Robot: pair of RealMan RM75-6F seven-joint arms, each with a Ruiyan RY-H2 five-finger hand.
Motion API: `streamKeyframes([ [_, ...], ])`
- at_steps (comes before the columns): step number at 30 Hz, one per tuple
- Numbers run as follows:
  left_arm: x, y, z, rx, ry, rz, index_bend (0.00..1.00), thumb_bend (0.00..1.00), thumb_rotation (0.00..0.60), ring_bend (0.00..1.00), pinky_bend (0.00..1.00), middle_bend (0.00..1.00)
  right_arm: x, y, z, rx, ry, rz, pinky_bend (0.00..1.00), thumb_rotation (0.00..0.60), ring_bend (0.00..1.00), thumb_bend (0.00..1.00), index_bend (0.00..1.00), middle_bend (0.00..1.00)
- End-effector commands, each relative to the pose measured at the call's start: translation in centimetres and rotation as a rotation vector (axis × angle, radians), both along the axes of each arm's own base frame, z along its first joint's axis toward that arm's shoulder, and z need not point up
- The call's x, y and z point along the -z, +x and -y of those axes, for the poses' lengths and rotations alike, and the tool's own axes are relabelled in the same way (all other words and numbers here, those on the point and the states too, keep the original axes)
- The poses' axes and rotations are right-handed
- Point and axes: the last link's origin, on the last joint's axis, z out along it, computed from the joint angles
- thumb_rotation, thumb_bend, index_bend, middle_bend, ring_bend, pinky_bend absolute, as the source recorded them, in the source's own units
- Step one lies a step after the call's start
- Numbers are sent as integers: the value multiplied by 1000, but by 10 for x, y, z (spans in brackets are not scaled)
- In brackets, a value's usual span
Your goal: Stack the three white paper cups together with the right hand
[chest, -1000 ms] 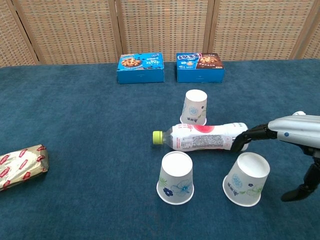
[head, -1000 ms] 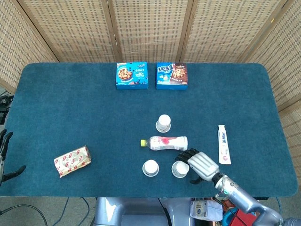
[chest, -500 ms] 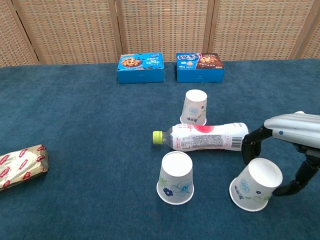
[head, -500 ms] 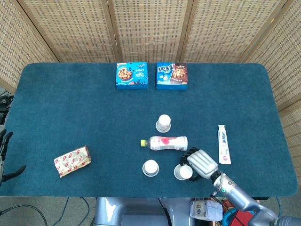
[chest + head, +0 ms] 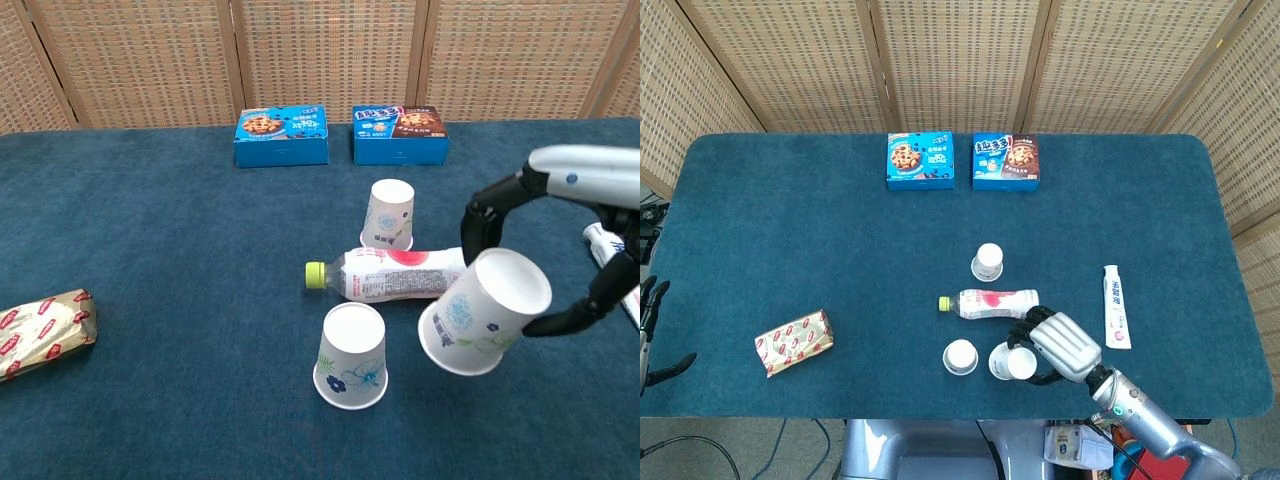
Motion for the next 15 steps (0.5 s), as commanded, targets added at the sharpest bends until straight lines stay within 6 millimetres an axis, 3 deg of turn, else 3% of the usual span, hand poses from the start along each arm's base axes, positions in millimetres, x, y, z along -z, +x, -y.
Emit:
streamKeyframes([
  [1,-1,0,0,-1,-1,3,0,133,600,0,0,0,-14,23,9,-13,-19,19,286,600,404,332,483,527],
  [7,-3,-1,0,-3,-10,17,0,133,600,0,0,0,-5,56,27,6,25,17,286,600,404,333,483,527],
  [15,-5,-4,-3,-17,-11,30,0,133,600,0,0,0,24,81,24,-3,88,-36,286,600,404,368,483,525],
])
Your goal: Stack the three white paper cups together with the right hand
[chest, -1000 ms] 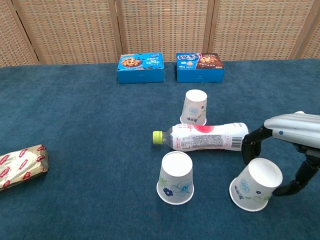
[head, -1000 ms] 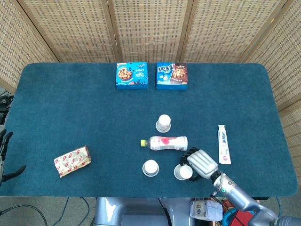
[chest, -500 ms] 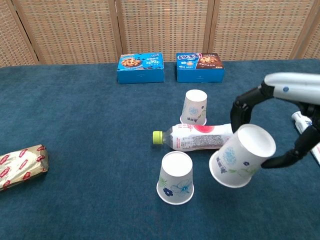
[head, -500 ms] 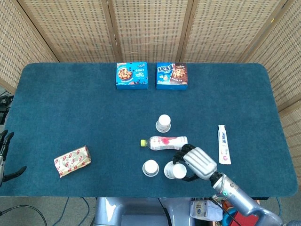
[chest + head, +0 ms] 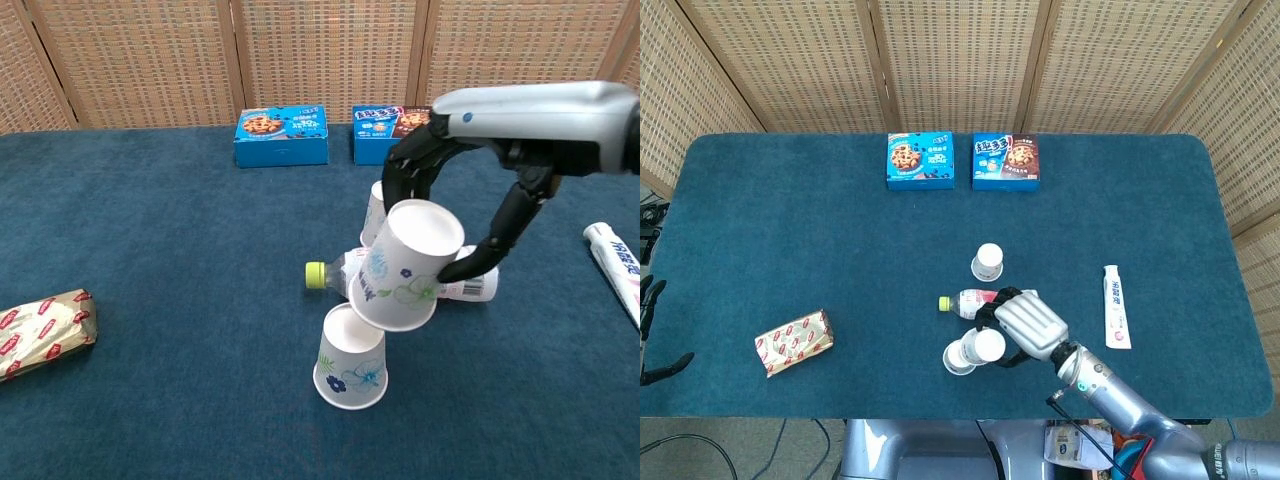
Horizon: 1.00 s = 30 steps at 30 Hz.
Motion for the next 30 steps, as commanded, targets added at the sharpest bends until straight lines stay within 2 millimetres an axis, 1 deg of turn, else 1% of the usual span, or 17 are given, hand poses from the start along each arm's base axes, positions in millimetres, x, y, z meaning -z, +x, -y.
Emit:
streamKeyframes([
  [1,0,0,-1,0,-2,1,0,133,600,0,0,0,17,19,-5,-24,42,-16,286,600,404,368,483,524],
  [4,-1,0,0,1,-2,4,0,133,600,0,0,0,25,24,-6,-21,51,-39,286,600,404,368,483,521],
  [7,-1,0,0,1,-1,6,0,133,600,0,0,0,29,26,-6,-17,51,-47,286,600,404,368,483,519],
  [17,-2,-1,-1,2,-4,11,0,133,600,0,0,0,34,35,-4,-13,28,-64,286,600,404,368,483,518],
  [19,-2,-1,-1,3,-3,12,0,133,600,0,0,0,35,36,-3,-10,25,-69,286,600,404,368,483,500],
  [20,-3,-1,-1,3,-3,12,0,133,600,0,0,0,36,35,-3,-7,23,-74,286,600,402,368,478,479],
  [21,-3,-1,-1,3,-3,13,0,133,600,0,0,0,36,35,-2,-6,23,-77,286,600,389,368,447,430],
  [23,-3,-1,-1,2,-1,14,0,133,600,0,0,0,38,34,-4,0,48,-90,270,600,320,316,330,299],
  [25,-3,-1,-1,2,-2,14,0,133,600,0,0,0,38,34,-5,0,62,-95,206,600,199,153,175,136],
  [27,-3,-1,-1,1,-5,13,0,134,600,0,0,0,37,34,-5,-3,68,-105,148,600,116,45,89,45],
  [28,-3,-1,-1,0,-5,13,0,134,600,0,0,0,36,34,-6,-5,70,-108,119,600,74,15,59,15],
  [30,-3,-1,-2,-1,-4,13,0,133,600,0,0,0,34,35,-7,-8,74,-107,87,600,33,0,45,0],
])
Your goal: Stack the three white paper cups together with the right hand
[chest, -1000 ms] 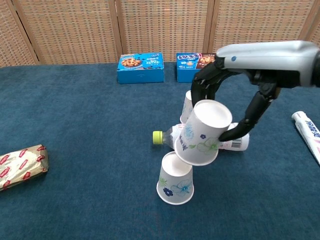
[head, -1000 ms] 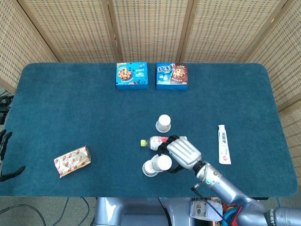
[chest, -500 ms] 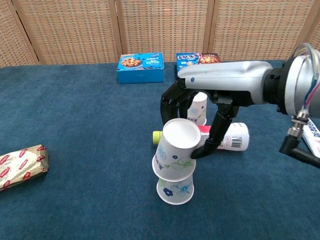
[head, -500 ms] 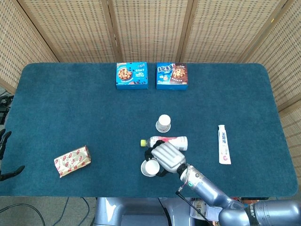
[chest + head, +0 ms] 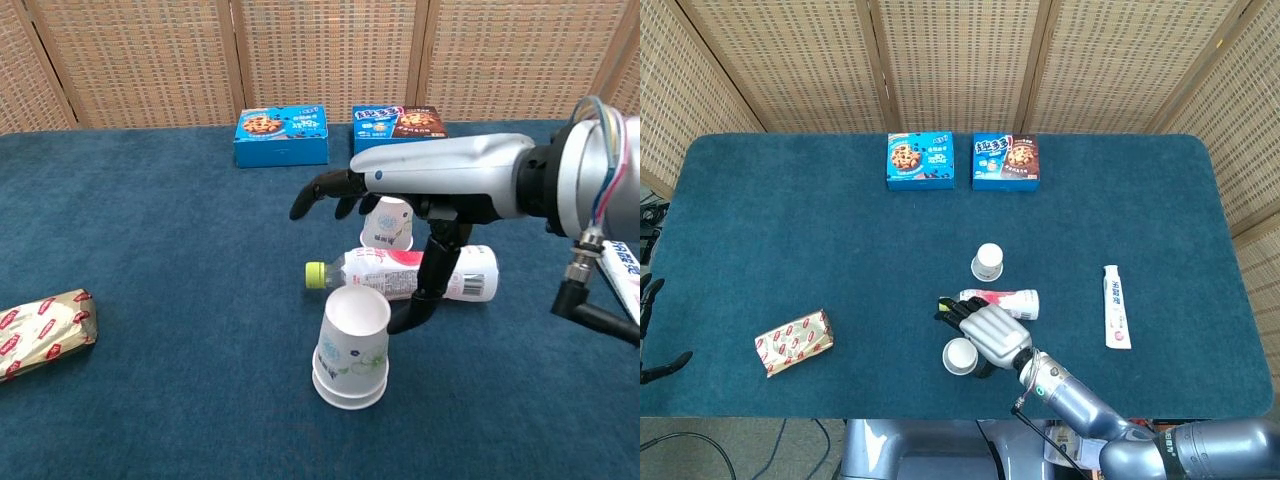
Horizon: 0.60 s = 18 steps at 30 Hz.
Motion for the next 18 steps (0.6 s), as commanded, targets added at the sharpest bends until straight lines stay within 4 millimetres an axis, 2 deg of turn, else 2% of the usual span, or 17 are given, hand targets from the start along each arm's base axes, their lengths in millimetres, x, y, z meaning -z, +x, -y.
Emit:
streamKeyframes([
  [1,0,0,0,-1,1,0,0,133,600,0,0,0,-3,1,-1,-3,3,1,82,600,27,0,45,0],
  [5,1,-1,-1,-5,-3,-2,0,133,600,0,0,0,-19,3,7,1,-62,26,79,600,27,0,46,13],
  [8,2,-1,-3,-7,-3,-7,0,133,600,0,0,0,-29,2,23,12,-143,44,79,600,27,0,84,61],
  [10,2,0,-3,-3,-5,-3,0,133,600,0,0,0,-32,-1,43,31,-204,59,79,600,27,0,115,89],
  [14,2,1,-3,1,-6,-4,0,133,600,0,0,0,-28,-10,73,99,-251,78,79,600,28,0,133,114],
  [15,2,1,-3,-1,-4,-6,0,133,600,0,0,0,-24,-13,88,129,-268,89,79,600,28,0,143,124],
  [18,2,0,-6,-10,4,-8,0,133,600,0,0,0,-10,-18,112,190,-280,104,79,600,28,0,154,143],
])
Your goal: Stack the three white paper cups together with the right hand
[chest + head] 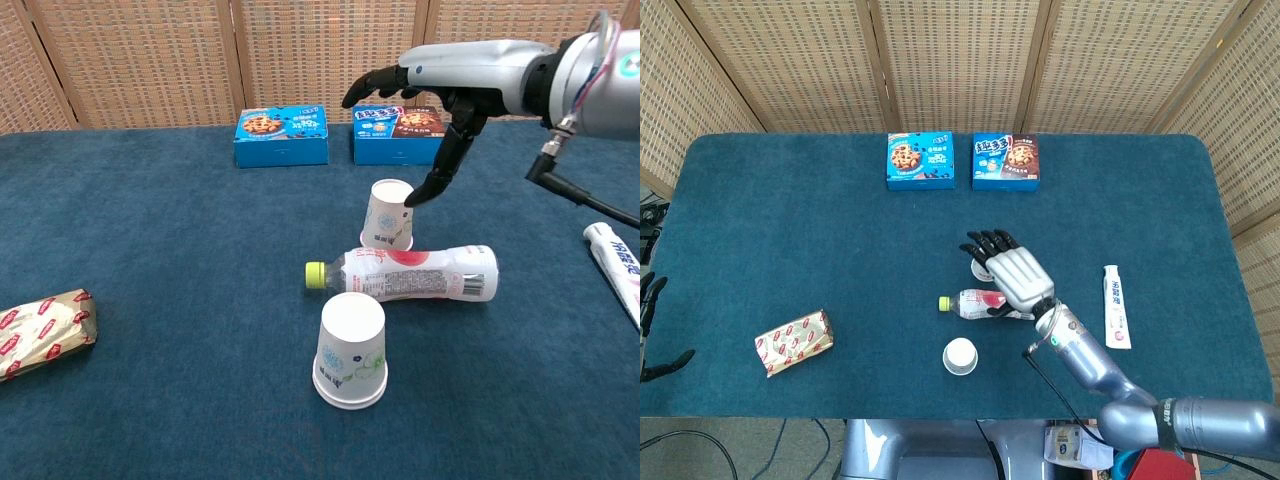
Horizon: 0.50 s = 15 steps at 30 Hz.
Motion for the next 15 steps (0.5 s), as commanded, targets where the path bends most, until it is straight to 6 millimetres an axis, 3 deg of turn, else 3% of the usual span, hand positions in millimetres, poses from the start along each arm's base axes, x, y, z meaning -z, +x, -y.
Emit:
streamKeyframes([
  [1,0,-2,-4,-13,8,-2,0,133,600,0,0,0,22,-5,43,112,-17,63,79,600,32,0,160,150],
  [11,0,-9,-16,-61,-7,10,0,133,600,0,0,0,78,-19,75,192,4,-2,104,600,94,10,202,214],
  [15,-2,-12,-18,-70,-11,19,0,133,600,0,0,0,87,-23,81,202,11,-32,154,600,135,57,229,250],
])
